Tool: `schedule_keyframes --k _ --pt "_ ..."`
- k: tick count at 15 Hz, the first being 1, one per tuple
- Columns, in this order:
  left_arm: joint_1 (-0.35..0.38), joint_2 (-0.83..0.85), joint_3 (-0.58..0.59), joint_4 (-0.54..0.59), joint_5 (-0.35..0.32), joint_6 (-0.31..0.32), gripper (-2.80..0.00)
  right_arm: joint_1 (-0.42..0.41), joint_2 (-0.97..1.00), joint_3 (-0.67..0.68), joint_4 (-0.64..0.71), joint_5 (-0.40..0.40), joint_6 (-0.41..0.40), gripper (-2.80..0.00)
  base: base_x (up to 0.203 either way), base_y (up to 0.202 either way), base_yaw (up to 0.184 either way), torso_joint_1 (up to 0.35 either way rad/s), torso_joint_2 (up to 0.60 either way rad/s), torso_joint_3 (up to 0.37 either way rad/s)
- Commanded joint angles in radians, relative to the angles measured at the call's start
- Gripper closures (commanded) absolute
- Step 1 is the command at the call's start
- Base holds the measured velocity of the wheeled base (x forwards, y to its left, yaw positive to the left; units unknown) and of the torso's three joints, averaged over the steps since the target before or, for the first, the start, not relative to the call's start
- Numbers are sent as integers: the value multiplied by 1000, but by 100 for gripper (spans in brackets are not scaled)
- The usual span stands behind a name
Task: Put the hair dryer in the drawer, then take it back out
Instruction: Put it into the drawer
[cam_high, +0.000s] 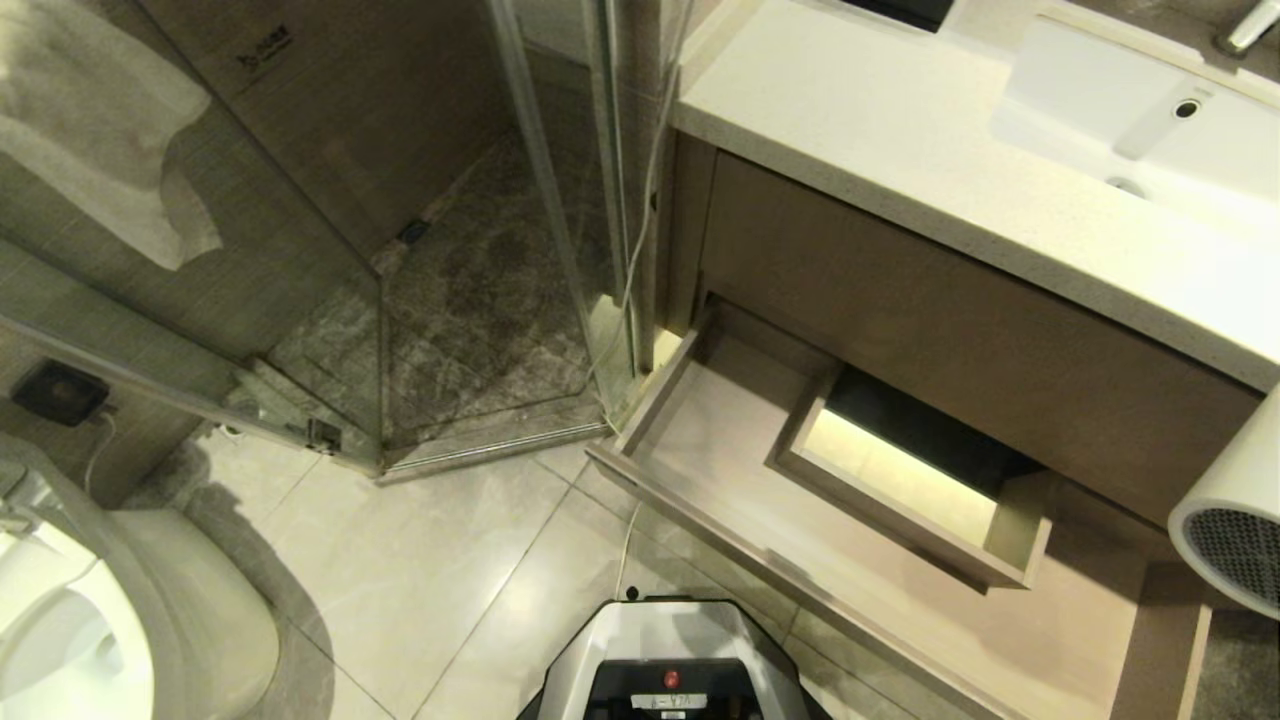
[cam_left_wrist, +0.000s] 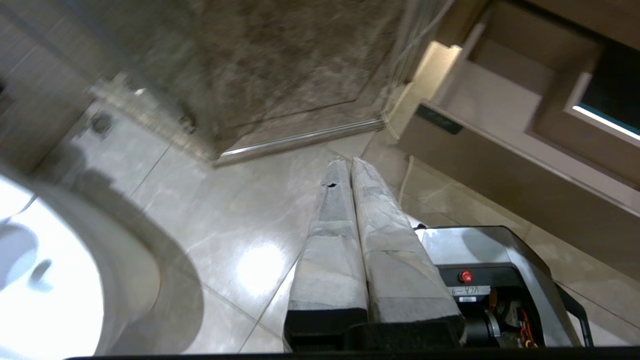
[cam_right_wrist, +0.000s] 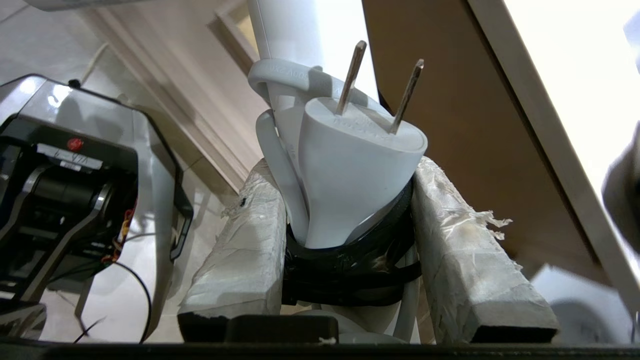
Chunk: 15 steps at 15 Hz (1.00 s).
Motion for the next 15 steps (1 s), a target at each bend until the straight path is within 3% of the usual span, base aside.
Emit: schedule_keyframes --k 1,7,15 --pt "0 0 2 0 0 0 0 1 0 0 1 -1 -2 0 -6 8 -140 -2 3 3" --pt "0 0 2 0 0 0 0 1 -4 9 -2 -1 -5 0 1 8 -145 3 0 2" --pt "0 0 2 0 0 0 0 1 -6 20 -2 -1 -5 0 0 0 0 0 0 0"
